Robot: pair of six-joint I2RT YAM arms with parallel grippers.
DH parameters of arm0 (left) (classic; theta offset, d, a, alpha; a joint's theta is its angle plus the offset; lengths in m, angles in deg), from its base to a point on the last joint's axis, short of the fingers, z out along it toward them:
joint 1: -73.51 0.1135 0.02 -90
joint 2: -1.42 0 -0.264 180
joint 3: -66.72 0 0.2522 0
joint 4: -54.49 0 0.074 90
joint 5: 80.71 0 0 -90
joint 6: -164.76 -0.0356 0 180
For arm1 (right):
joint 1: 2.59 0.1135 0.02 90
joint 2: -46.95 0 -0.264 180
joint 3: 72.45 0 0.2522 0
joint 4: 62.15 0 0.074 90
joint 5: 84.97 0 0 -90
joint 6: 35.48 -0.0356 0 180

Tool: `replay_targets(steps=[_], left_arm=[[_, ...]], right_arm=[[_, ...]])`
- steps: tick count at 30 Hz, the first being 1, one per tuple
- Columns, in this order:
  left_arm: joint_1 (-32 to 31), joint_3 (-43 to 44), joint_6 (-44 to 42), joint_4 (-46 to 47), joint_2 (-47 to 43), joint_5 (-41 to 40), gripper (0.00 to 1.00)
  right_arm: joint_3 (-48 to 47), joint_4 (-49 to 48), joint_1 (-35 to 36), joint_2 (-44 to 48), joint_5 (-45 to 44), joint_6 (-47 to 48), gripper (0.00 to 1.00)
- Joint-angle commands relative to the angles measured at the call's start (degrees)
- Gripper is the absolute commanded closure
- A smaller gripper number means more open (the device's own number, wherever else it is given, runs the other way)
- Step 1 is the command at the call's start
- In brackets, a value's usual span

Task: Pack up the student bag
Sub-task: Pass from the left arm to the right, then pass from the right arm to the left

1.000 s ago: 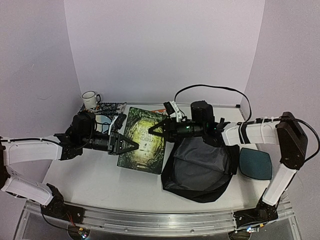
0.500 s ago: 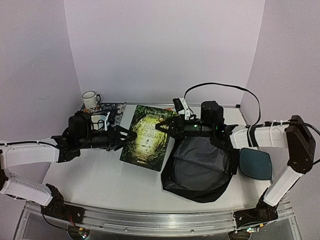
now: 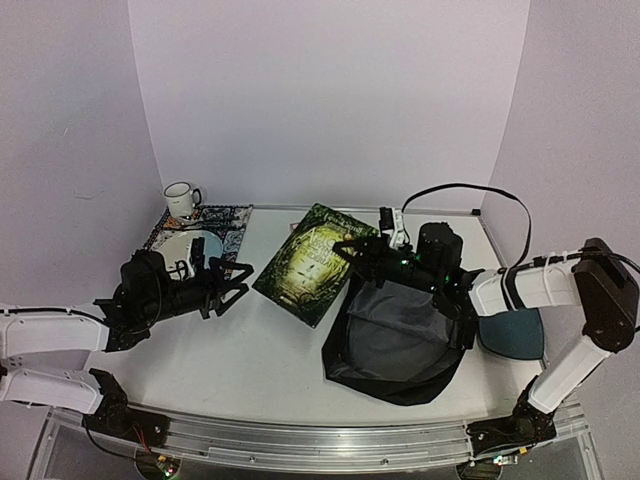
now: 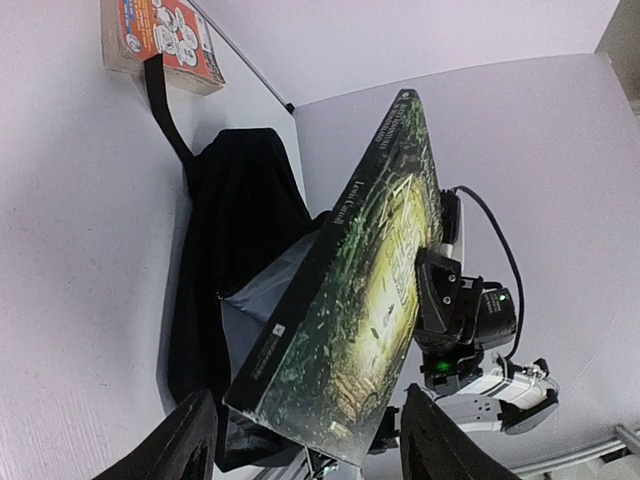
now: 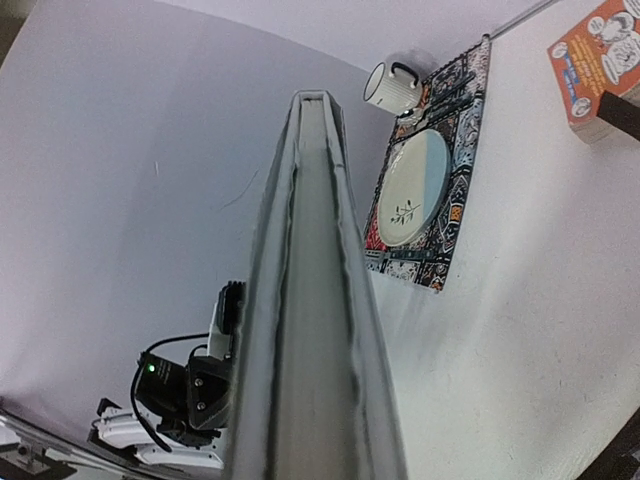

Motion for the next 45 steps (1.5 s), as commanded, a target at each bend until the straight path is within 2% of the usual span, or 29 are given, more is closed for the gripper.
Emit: replay_targets(steps=[1,16,19,28,31,34,35,37,40,45], left_arm=[[-1.26,-0.83,5.31,9.70,0.57,-3.68,0.36],[-8.21,5.73,6.47,23.26,16.87,-6.29,0.38],[-8.95,5.97,8.23,29.65,20.91,-6.78,0.42],[-9.16,6.30,10.63,40.15,27.71,-7.66,0.65],[-9.16,6.41,10.16,41.19,28.36,-8.40,0.75],[-9.16,6.05,8.89,42.01,28.39,-8.95,0.90],[-9.16,5.71,8.54,42.13,28.22,-9.27,0.94],[-9.10,4.47,8.02,42.17,27.49,-10.48,1.00],[-8.70,2.00,7.33,42.19,26.05,-12.70,1.00],[-6.32,-1.60,7.35,42.08,24.32,-12.60,1.00]], right_arm=[[-0.26,-20.65,-0.12,0.58,-5.68,-6.65,1.00],[0.28,-28.06,1.31,-2.22,-10.58,-9.00,1.00],[0.56,-29.67,1.58,-2.89,-10.76,-9.45,1.00],[1.23,-31.49,1.71,-3.51,-9.92,-10.06,1.00],[1.60,-31.55,1.66,-3.55,-9.92,-9.95,1.00],[1.92,-31.51,1.71,-3.83,-9.33,-9.76,1.00],[2.20,-31.46,1.71,-3.94,-8.98,-9.61,0.99],[2.80,-29.78,1.59,-3.94,-7.67,-8.68,0.89],[4.05,-24.22,0.89,-3.34,-5.39,-5.90,0.76],[6.99,-12.67,-0.19,-0.24,-2.22,0.72,0.62]])
